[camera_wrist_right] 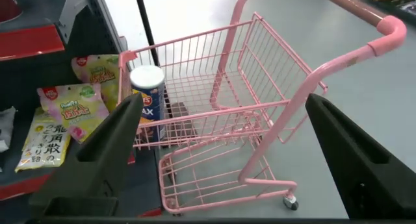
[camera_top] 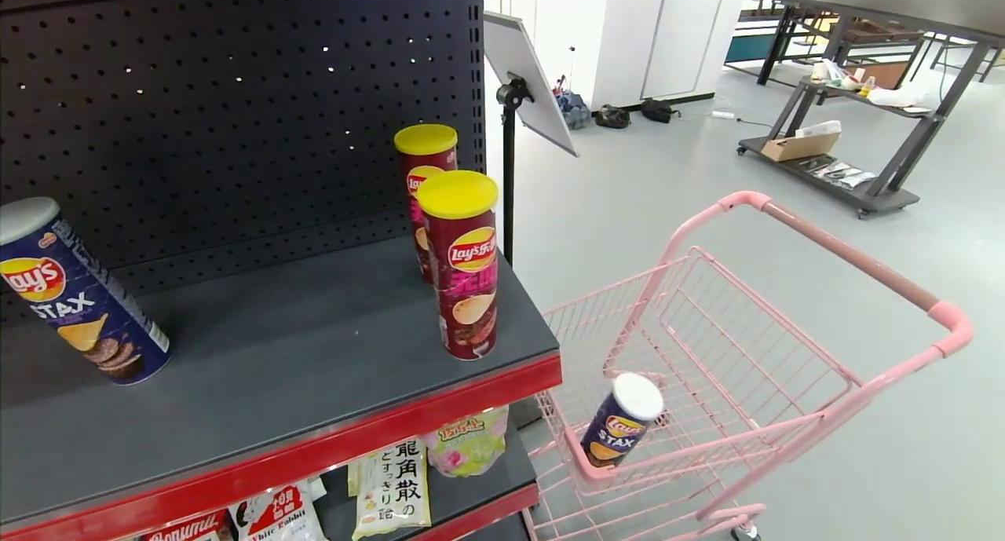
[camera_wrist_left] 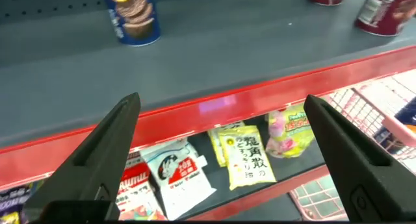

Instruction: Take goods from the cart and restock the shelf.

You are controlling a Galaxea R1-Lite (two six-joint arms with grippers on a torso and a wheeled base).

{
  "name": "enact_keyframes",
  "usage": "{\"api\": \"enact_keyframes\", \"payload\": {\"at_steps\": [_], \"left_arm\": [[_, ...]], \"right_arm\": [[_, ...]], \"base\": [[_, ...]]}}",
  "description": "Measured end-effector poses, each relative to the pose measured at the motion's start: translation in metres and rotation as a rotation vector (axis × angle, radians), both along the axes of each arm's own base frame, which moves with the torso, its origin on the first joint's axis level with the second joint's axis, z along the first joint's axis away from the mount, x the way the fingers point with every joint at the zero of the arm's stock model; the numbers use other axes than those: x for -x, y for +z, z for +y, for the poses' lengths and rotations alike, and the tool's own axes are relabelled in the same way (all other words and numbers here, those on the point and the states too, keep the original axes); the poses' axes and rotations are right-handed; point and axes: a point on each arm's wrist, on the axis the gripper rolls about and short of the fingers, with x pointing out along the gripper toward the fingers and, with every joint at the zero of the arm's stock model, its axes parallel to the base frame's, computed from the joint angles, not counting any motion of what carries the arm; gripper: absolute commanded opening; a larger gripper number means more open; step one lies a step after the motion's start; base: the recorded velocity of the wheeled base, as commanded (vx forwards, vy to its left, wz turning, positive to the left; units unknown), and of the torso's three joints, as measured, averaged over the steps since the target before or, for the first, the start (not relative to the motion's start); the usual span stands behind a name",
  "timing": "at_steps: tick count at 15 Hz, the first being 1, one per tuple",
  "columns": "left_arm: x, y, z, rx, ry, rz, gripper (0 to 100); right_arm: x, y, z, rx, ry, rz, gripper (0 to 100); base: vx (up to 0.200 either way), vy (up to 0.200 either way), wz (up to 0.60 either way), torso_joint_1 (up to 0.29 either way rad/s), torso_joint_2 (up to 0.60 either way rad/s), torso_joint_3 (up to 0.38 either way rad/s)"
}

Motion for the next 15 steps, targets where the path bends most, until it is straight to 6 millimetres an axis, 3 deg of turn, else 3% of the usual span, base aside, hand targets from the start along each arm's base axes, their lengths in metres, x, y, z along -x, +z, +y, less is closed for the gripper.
{"api": "enact_keyframes", "payload": {"at_steps": [15], "left_arm": [[0.0,0.0,0.0,0.001,0.0,0.0,100]], "right_arm": [[0.0,0.0,0.0,0.0,0.0,0.0,100]], "base": [[0.0,0.0,0.0,-0.143,0.37,0.229]]}}
